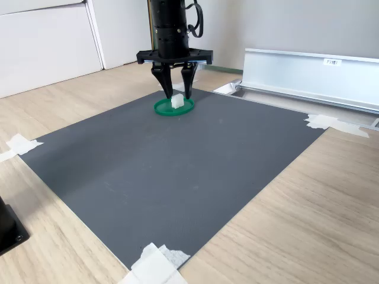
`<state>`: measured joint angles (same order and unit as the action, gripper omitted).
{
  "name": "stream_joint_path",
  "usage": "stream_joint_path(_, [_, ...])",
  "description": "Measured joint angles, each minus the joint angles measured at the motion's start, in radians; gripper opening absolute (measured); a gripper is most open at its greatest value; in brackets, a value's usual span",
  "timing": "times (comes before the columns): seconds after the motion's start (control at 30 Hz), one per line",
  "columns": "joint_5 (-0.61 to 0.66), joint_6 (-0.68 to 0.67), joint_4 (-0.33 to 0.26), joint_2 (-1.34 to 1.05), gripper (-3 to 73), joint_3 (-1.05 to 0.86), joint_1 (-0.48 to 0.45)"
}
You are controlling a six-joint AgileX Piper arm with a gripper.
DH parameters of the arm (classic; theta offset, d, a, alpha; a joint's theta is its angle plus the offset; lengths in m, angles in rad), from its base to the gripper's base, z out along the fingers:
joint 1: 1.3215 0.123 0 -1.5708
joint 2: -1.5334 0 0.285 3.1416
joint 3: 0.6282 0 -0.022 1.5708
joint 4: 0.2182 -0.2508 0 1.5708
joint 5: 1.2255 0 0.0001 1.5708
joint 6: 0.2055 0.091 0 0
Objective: Grasp a white terminal and put it on the green lid.
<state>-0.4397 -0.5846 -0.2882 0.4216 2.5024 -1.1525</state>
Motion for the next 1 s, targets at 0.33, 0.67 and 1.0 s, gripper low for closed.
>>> stream_joint_path(0.33, [-0.061, 0.064, 0.059, -0.118, 47.9, -0.075, -0.004])
stream_joint_path(0.67, [-0.234, 0.144, 0.07, -0.389, 0.6, -0.167, -0.125])
stream_joint_path(1.0, [-0.514, 0.229, 0.029, -0.739, -0.5, -0.44, -0.241])
